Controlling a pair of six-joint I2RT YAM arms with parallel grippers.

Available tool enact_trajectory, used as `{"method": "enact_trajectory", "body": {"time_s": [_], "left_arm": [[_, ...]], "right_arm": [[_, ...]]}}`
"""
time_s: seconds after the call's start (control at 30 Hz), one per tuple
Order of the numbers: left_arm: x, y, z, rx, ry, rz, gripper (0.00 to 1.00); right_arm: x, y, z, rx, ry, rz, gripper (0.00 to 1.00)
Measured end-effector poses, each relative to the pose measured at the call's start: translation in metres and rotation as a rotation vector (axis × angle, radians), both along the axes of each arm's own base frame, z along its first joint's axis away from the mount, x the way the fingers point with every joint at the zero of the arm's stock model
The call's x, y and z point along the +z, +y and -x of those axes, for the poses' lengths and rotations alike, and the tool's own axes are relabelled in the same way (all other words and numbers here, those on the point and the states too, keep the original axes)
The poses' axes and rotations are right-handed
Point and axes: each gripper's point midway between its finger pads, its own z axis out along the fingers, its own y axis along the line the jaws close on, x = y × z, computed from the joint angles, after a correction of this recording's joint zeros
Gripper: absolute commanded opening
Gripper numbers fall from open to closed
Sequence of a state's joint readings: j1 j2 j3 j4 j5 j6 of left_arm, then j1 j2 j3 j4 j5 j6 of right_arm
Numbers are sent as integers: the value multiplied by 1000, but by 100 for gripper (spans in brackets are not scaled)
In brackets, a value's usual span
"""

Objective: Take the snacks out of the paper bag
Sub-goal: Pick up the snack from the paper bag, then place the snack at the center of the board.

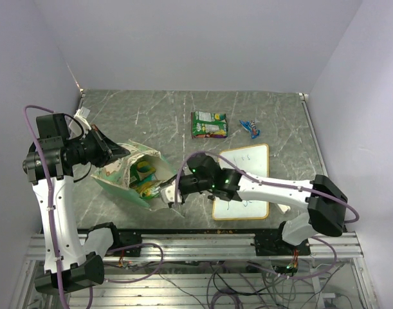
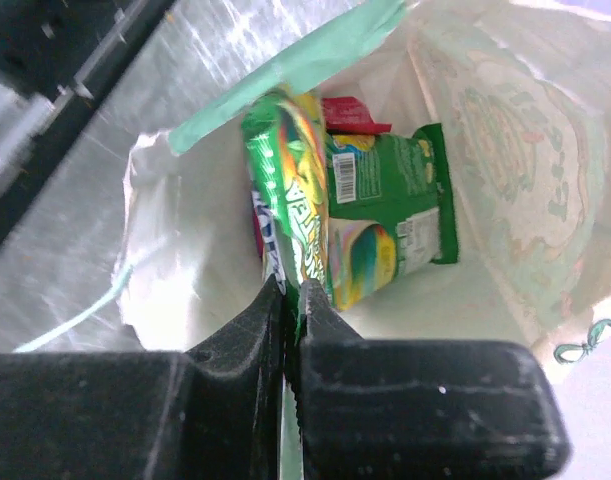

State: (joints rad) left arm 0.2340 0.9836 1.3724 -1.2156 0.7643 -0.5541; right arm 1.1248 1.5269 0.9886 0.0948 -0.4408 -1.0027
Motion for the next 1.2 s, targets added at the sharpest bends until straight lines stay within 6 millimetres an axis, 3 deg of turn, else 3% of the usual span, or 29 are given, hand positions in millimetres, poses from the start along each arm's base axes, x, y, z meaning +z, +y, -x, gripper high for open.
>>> {"method": "enact_trajectory", "body": {"time_s": [0.13, 0.23, 0.4, 0.47, 0.6, 0.73, 0.83, 0.97, 1.07, 1.2], "left_arm": [[1, 1, -3, 3, -10, 1, 7], [2, 1, -7, 7, -16, 2, 7], [-3, 3, -14, 18, -8, 10, 7], [-7, 4, -17, 25, 1, 10, 7], [-12, 7, -23, 43, 14, 14, 7], [-14, 7, -25, 51, 20, 19, 7], [-13, 8, -27, 56, 17, 16, 7], [-14, 9, -27, 60, 19, 11, 7], [-15, 9, -27, 61, 19, 7, 7], [-15, 10, -26, 63, 22, 6, 7]], "right_arm": [[25, -8, 8, -58, 218, -2, 0], [56, -18, 6, -116, 354, -22, 0], [131, -69, -1, -232, 526, -165, 0], [165, -96, -14, -315, 558, -258, 0], [217, -143, -64, -607, 623, -453, 0], [235, -174, -135, -928, 731, -572, 0], [224, -188, -203, -1106, 834, -605, 0], [171, -203, -273, -1282, 994, -563, 0], [122, -210, -307, -1366, 1121, -509, 0], [76, -202, -330, -1388, 1260, -443, 0]]}}
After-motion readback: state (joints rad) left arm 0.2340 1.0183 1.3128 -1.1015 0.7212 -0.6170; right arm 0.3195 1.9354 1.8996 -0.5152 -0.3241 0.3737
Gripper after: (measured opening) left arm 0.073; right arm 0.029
